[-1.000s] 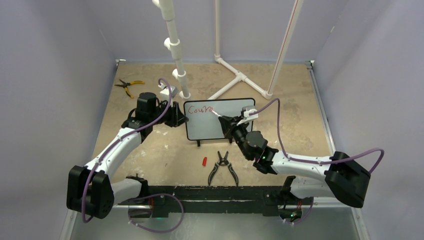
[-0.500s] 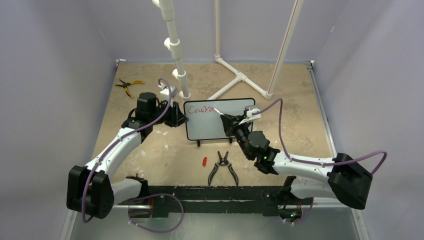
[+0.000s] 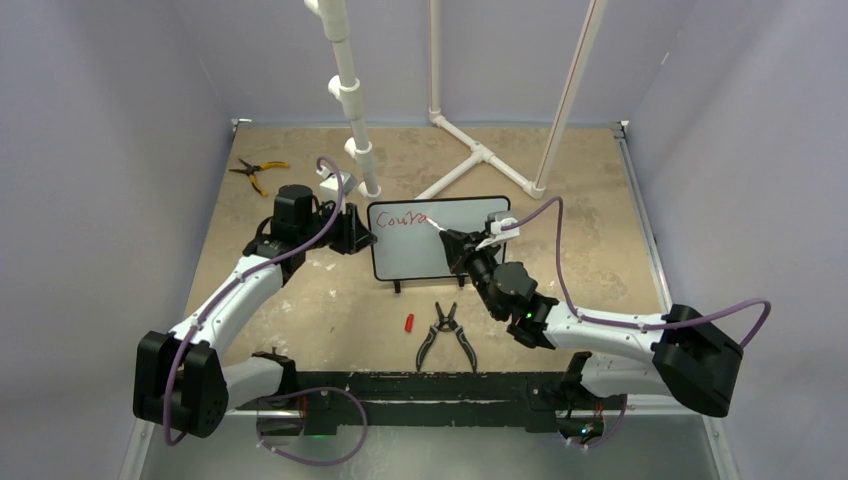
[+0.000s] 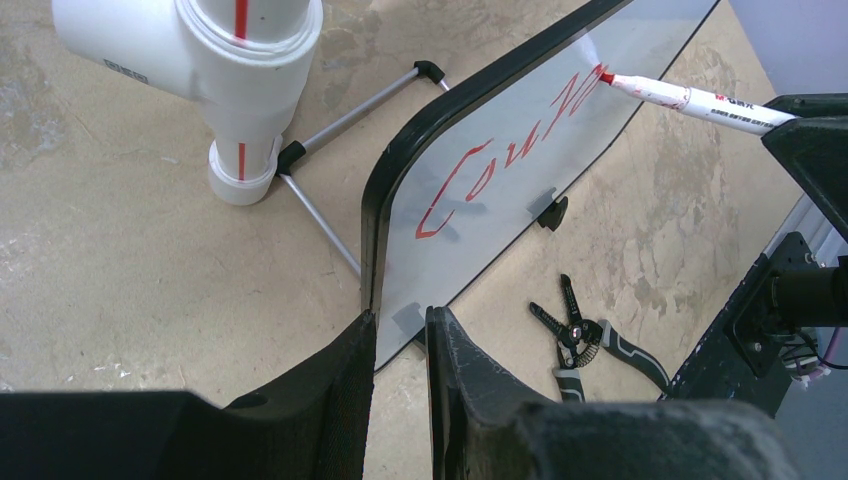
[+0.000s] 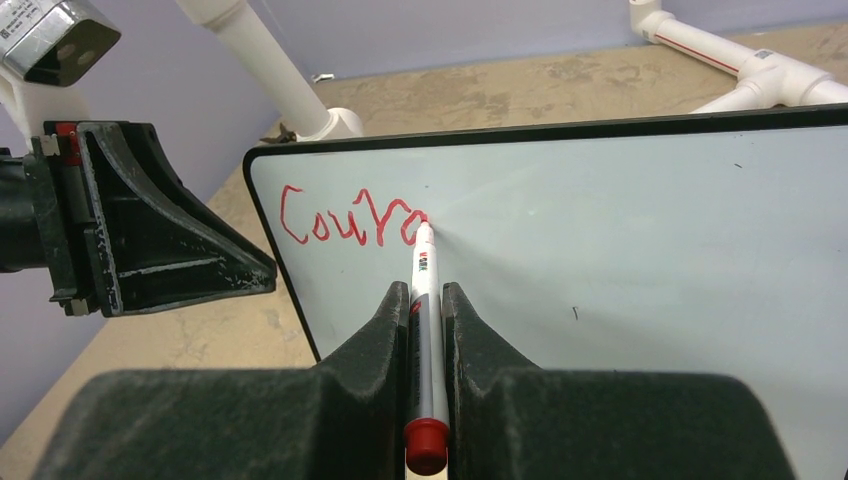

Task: Write a sentence on the whiteboard

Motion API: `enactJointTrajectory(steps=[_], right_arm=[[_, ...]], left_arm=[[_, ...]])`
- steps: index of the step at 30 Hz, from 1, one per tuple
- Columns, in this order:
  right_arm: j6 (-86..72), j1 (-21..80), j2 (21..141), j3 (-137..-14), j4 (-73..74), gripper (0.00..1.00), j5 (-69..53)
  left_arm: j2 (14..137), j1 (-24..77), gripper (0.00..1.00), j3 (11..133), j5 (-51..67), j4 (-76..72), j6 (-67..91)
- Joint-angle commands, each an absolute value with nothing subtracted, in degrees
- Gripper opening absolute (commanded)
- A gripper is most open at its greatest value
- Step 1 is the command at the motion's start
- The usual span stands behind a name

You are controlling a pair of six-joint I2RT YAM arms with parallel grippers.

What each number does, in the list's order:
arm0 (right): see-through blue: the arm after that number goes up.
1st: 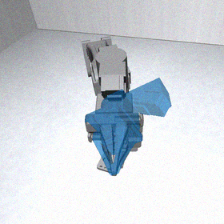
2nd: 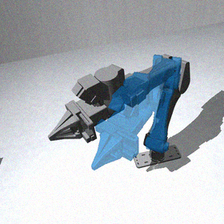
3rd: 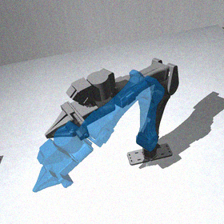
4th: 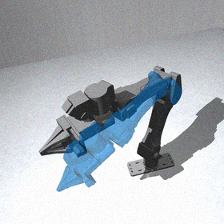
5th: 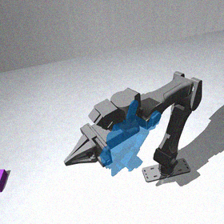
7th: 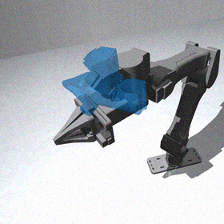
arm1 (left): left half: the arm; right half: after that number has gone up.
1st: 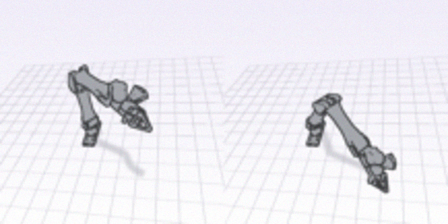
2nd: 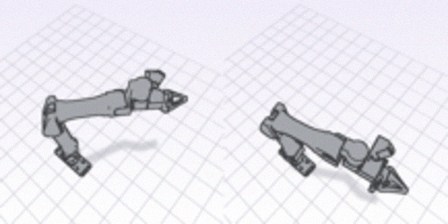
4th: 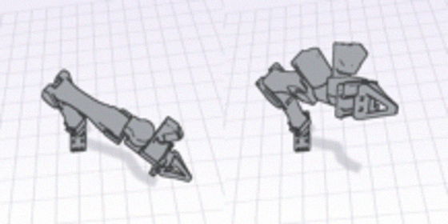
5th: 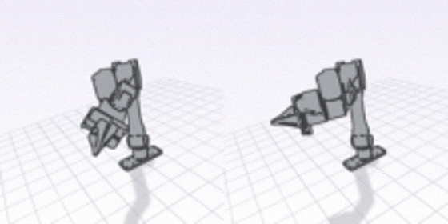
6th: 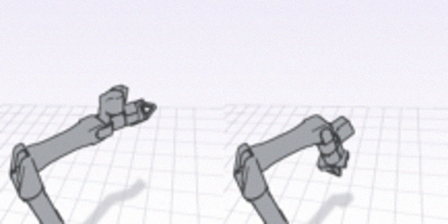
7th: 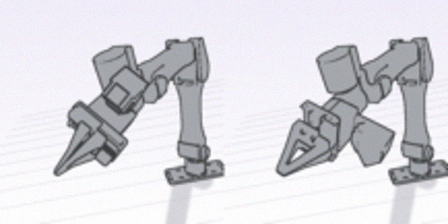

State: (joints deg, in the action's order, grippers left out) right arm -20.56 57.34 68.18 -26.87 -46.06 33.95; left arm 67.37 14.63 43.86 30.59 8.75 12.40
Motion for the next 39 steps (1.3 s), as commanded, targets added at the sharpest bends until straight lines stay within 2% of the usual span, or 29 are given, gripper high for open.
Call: enactJointTrajectory(steps=[1,27,39], right_arm=[[-21.5,57.1,68.1,-26.4,-46.1,0.00,34.9],[-20.8,57.2,63.0,-25.9,-45.0,0.00,37.0],[-20.1,57.1,65.3,-26.5,-46.4,0.00,37.2]], left_arm=[[67.0,14.2,0.24,43.9,30.4,8.2,11.5],[67.3,14.2,0.24,44.0,30.3,8.1,11.4],[67.3,14.2,0.24,43.9,30.4,8.1,11.4]])
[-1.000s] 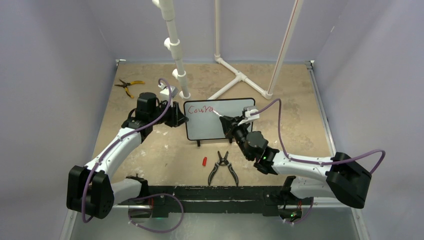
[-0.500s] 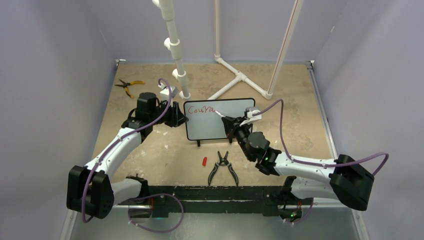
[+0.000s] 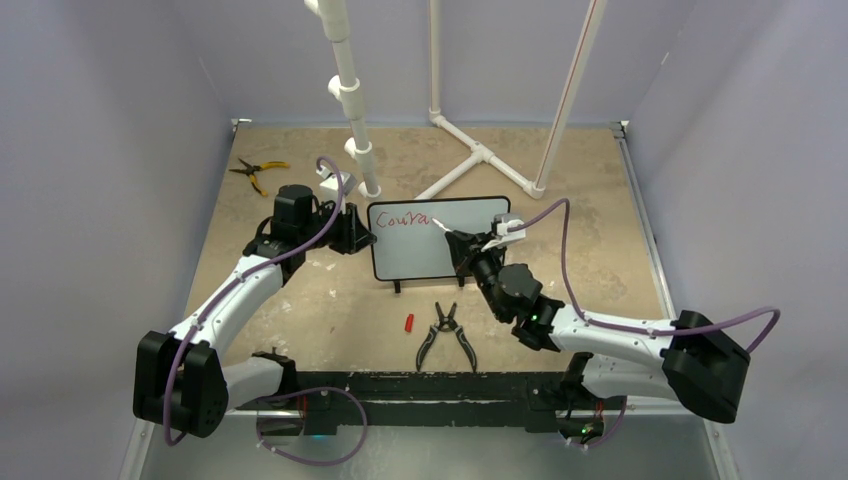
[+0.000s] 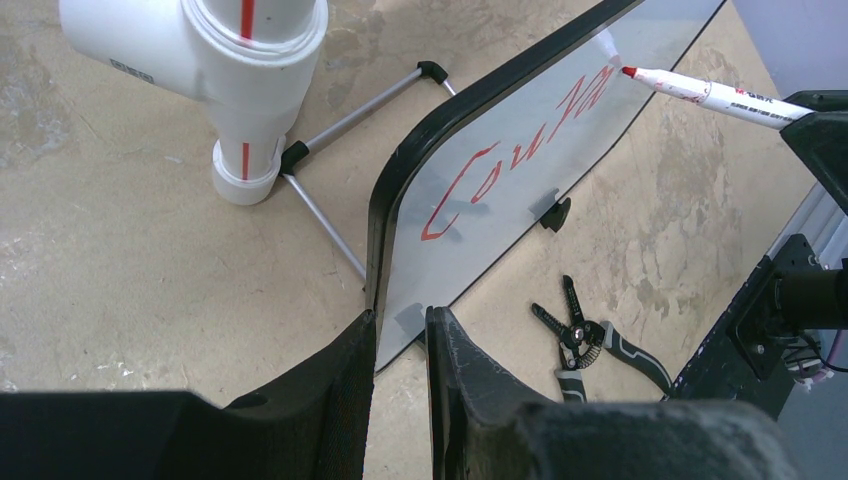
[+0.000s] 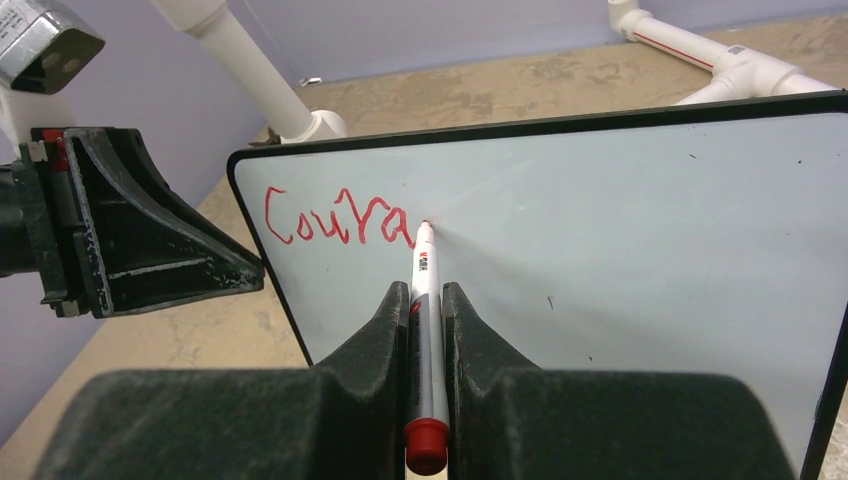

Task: Write a sentence on the whiteboard

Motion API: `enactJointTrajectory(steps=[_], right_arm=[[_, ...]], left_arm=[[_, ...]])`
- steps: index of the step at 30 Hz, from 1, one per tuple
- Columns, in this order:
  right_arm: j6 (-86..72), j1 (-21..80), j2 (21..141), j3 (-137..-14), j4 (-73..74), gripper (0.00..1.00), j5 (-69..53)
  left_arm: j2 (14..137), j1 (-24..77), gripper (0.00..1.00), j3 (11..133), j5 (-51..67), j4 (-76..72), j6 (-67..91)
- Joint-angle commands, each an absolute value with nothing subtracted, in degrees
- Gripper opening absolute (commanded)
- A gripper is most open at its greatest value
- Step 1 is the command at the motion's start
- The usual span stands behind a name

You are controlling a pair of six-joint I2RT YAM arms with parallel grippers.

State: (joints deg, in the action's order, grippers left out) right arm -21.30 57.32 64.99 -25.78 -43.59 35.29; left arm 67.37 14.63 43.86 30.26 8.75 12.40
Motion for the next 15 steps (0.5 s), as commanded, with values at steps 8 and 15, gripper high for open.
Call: enactJointTrajectory(steps=[8,15], right_arm=[[-18.8,57.1,66.1,-27.3,-48.5,0.00,37.2],[-18.0,57.1,66.9,-27.5,-48.8,0.00,35.8]], left_arm=[[67.2,14.2,0.24,43.9,30.4,8.2,11.5],[67.1,14.2,0.24,43.9,30.4,8.2,11.4]])
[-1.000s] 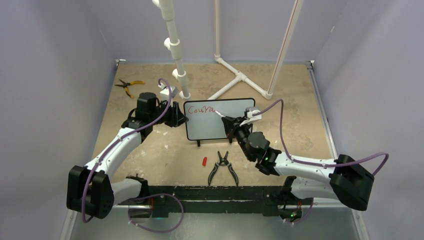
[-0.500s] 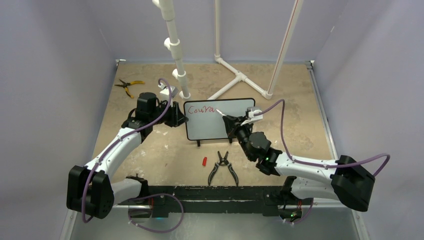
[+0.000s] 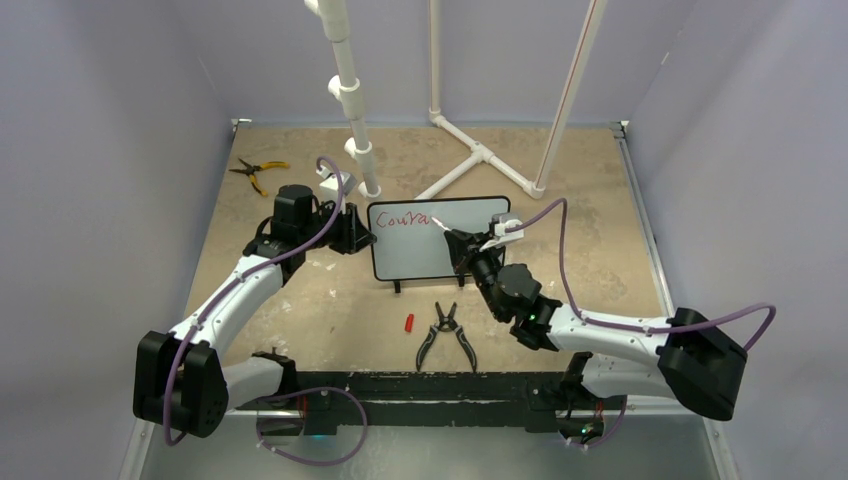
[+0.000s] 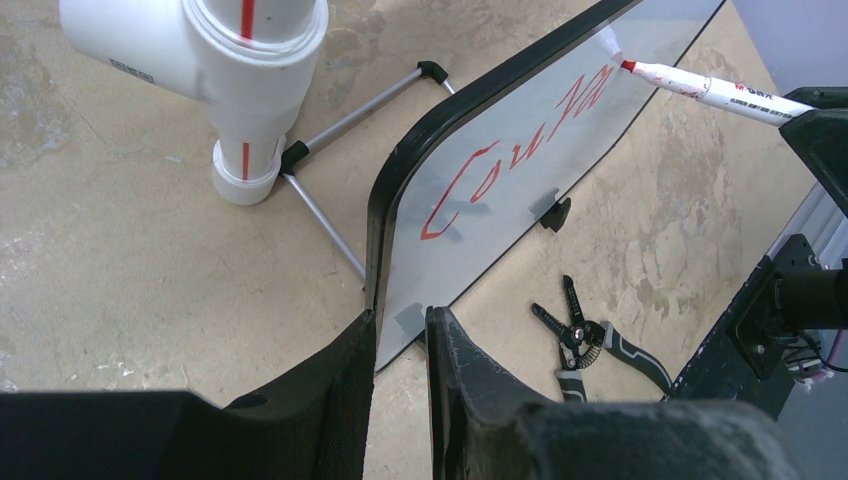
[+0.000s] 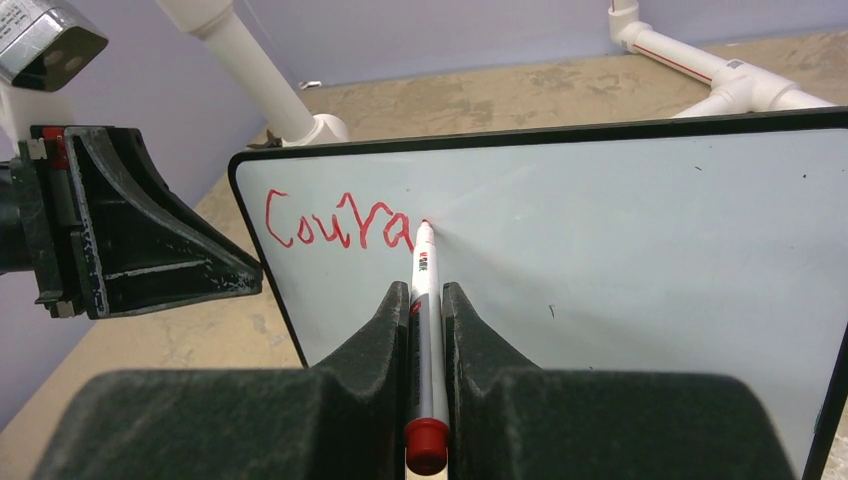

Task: Write a sentence on the whiteboard

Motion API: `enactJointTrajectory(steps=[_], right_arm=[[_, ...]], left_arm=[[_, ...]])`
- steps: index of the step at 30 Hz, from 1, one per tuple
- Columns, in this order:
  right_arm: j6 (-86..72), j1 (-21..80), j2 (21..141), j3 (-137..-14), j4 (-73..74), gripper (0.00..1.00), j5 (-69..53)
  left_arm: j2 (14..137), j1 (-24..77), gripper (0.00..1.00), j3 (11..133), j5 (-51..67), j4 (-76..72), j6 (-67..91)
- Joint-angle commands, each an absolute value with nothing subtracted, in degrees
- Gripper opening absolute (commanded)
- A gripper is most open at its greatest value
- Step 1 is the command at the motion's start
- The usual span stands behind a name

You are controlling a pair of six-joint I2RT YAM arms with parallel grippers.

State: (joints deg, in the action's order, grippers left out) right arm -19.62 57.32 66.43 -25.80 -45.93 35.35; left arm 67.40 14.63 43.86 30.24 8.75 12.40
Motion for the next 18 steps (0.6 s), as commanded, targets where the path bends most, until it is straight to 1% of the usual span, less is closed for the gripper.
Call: enactJointTrajectory(steps=[1,18], right_arm=[[-17.9,57.1,67.1,-27.5,-48.9,0.00,35.8],[-19.9,57.1,65.7,-25.2,-43.5,0.00,35.7]], left_arm=[[67.2,14.2,0.24,43.9,30.4,8.2,11.4],[67.2,14.2,0.24,44.0,30.4,8.2,11.4]])
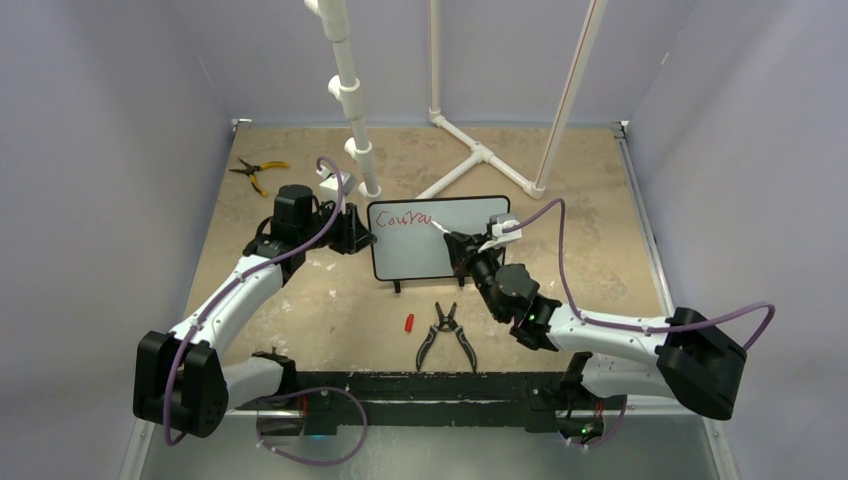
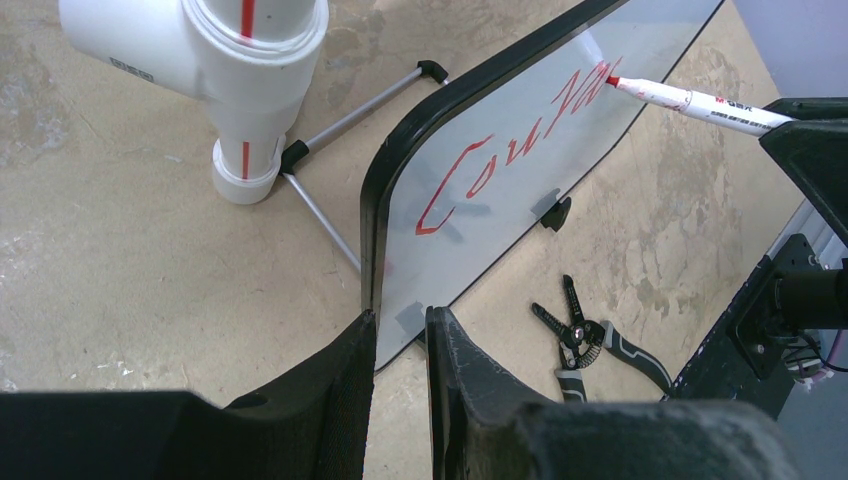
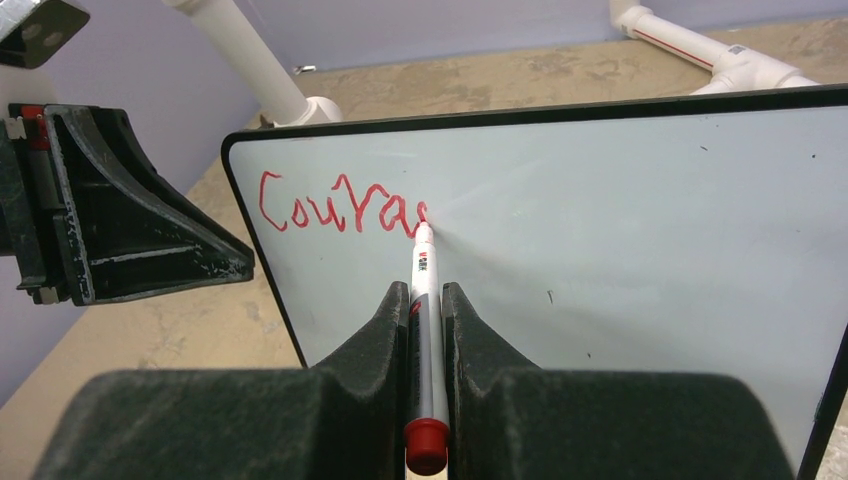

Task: Write a sentence on the whiteboard

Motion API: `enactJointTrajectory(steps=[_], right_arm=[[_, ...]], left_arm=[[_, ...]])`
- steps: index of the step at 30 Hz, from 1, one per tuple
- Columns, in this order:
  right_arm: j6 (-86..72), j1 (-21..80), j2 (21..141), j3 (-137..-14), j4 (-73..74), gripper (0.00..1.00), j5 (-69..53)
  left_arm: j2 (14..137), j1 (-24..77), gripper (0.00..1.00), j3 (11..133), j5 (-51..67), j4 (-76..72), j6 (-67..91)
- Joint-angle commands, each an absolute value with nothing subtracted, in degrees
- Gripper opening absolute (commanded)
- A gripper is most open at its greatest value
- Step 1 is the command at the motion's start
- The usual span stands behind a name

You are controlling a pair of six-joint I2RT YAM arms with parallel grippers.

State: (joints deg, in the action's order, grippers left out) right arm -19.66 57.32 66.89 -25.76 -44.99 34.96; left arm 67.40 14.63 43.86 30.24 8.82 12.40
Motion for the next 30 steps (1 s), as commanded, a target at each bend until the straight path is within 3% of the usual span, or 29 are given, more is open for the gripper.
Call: enactJointTrajectory(steps=[1,30], right_arm=[[-19.9,57.1,65.7,-25.1,-43.3,0.00,35.9],[-17.0,57.1,66.6,-28.5,-47.9,0.00,37.6]], left_arm=[[67.2,14.2,0.24,43.9,30.3,8.2,11.4],[67.2,14.2,0.24,44.0,30.3,8.3,11.3]])
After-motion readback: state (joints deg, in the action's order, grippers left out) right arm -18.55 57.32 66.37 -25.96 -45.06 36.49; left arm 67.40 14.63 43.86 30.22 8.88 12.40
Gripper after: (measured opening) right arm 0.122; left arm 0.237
